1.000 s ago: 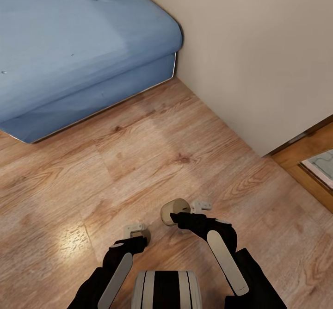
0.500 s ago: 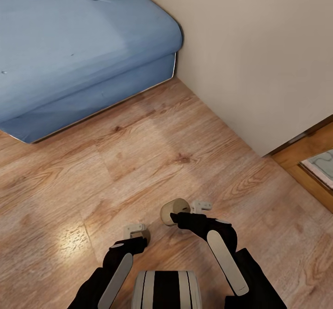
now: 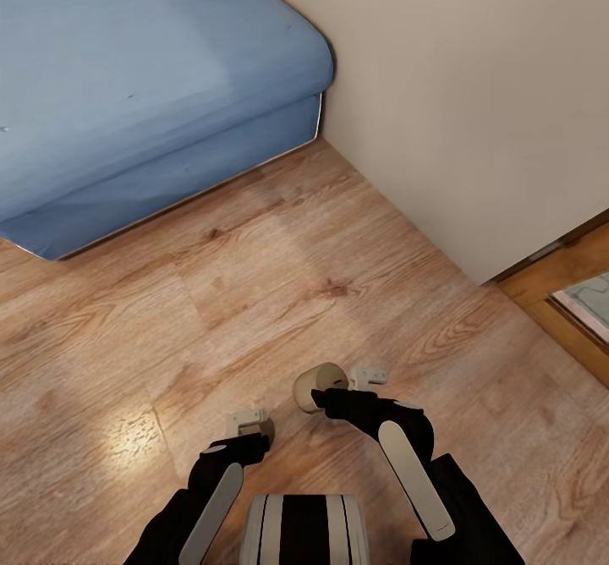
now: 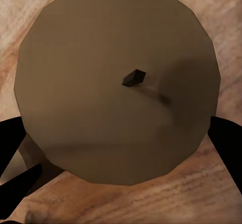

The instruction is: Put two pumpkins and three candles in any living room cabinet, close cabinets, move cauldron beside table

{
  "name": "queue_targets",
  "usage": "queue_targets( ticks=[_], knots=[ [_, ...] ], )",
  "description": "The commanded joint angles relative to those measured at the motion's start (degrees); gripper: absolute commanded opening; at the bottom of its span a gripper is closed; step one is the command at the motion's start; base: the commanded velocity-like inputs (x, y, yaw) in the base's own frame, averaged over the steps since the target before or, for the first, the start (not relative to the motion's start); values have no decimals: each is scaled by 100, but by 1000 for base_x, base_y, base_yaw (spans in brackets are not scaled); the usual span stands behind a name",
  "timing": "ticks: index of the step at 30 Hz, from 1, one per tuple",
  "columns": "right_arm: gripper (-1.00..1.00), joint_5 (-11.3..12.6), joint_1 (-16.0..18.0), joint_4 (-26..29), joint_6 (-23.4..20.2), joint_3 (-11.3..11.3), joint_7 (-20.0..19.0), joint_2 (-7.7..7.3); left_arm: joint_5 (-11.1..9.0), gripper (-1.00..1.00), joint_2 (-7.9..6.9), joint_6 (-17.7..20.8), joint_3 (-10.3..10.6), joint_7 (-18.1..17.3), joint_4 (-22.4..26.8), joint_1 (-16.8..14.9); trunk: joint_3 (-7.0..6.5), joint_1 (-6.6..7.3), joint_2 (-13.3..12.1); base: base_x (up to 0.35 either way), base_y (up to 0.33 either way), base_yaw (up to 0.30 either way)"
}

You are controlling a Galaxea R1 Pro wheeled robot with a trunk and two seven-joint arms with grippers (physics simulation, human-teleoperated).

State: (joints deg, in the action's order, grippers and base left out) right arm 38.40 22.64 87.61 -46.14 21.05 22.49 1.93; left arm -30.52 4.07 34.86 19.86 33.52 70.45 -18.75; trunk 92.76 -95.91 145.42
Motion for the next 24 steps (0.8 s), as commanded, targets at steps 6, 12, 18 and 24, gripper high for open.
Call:
queue_targets(
  ticks=[6,12,18,24],
  knots=[
    [-100,62,3,4,-9,4,62,0,-68,-100,-2,5,7,59,4,-6,3,1,1,0,0,0],
    [-100,62,3,2,-9,3,60,0,-85,-100,-3,9,9,59,9,-4,3,1,1,0,0,0],
    [-100,64,3,2,-9,4,60,0,-91,-100,-3,9,9,59,17,-6,3,1,1,0,0,0],
    [-100,65,3,2,-9,0,61,0,-95,-100,-8,12,-13,31,56,-5,3,1,1,0,0,0]
  ],
)
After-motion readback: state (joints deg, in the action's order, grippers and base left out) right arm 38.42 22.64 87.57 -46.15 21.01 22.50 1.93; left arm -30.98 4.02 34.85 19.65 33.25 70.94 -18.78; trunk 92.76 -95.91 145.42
